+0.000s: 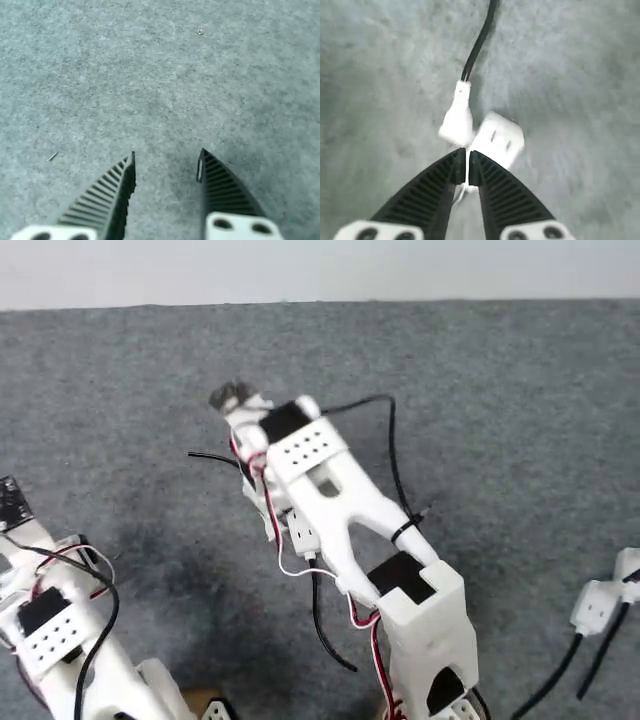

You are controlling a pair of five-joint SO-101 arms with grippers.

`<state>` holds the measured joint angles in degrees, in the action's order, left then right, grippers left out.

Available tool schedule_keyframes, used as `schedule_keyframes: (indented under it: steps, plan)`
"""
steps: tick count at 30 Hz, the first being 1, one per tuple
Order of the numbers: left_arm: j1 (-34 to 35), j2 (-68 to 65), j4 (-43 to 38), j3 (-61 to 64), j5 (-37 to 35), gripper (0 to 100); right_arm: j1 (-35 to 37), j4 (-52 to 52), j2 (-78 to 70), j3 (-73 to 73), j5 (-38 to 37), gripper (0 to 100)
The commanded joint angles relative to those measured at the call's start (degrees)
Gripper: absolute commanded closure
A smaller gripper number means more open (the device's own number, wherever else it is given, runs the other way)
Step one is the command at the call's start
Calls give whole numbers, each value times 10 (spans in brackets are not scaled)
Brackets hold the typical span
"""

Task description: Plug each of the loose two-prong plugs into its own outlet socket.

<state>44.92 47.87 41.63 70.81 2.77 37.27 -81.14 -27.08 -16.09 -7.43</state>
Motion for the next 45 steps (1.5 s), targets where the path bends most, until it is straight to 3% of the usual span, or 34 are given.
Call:
schedule_keyframes:
  steps: [1, 6, 10, 23, 29, 37, 45]
  plan:
    - [4, 8, -14, -28, -8, 808, 21, 124, 28, 63, -11, 990]
    - [4, 8, -16, -25, -8, 808, 35, 167, 15, 74, -18, 990]
    - [-7, 9, -17, -20, -2, 808, 37, 190, -16, 76, -71, 989]
    - [-8, 9, -17, -19, 8, 808, 29, 182, -31, 69, -76, 990]
    - [-8, 9, -17, -19, 8, 808, 22, 153, 51, 98, -76, 990]
    - [-8, 9, -17, -19, 9, 808, 8, 244, 73, 230, -108, 990]
    - [-8, 9, -16, -19, 9, 808, 8, 240, 61, 211, -107, 990]
